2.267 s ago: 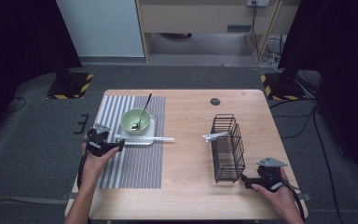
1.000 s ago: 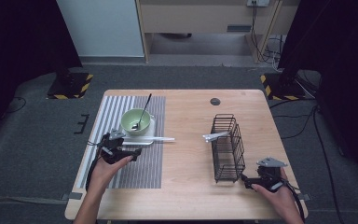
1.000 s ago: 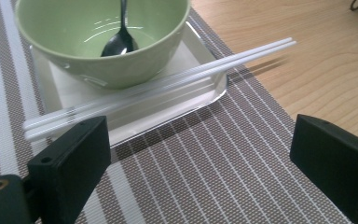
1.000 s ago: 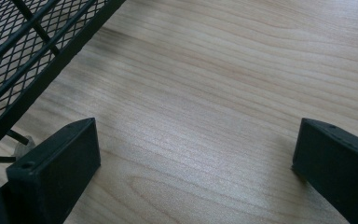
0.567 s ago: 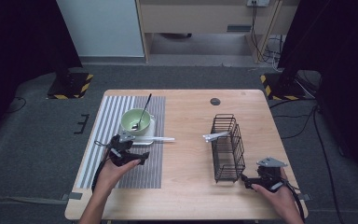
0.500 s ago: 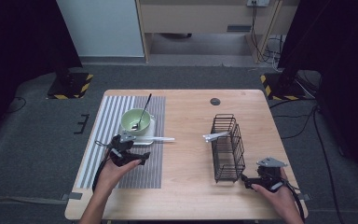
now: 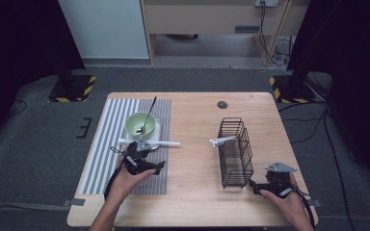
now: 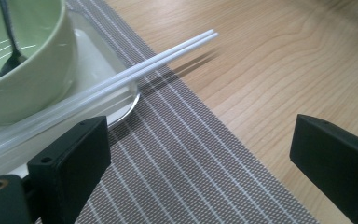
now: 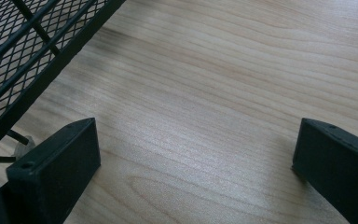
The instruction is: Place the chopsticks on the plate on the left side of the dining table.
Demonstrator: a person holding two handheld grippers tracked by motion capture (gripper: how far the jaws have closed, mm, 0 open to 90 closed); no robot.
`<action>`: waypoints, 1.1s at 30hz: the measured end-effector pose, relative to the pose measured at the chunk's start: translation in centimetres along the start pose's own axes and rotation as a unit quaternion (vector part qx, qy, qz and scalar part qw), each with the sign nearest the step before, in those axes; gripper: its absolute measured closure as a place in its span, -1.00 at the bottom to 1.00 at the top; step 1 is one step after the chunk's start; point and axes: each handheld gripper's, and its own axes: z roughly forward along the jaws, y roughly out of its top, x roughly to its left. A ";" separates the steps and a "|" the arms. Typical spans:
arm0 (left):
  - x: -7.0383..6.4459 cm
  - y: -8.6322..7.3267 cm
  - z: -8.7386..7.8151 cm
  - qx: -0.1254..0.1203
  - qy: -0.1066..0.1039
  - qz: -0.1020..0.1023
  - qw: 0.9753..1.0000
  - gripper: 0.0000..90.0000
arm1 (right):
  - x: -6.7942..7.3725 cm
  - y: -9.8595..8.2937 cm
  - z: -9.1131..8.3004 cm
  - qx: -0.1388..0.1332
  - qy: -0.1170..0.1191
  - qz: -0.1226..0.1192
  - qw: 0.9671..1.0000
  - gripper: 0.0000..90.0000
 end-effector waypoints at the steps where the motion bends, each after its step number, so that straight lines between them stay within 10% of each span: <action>1: 0.0 0.0 0.0 0.000 0.000 0.000 1.000 -0.90 | 0.0 0.0 0.0 0.000 0.000 0.000 1.000 -0.99; 33: -6.7 0.9 3.0 0.020 -0.042 0.086 0.995 -0.90 | 0.0 0.0 0.0 0.000 0.000 0.000 1.000 -0.99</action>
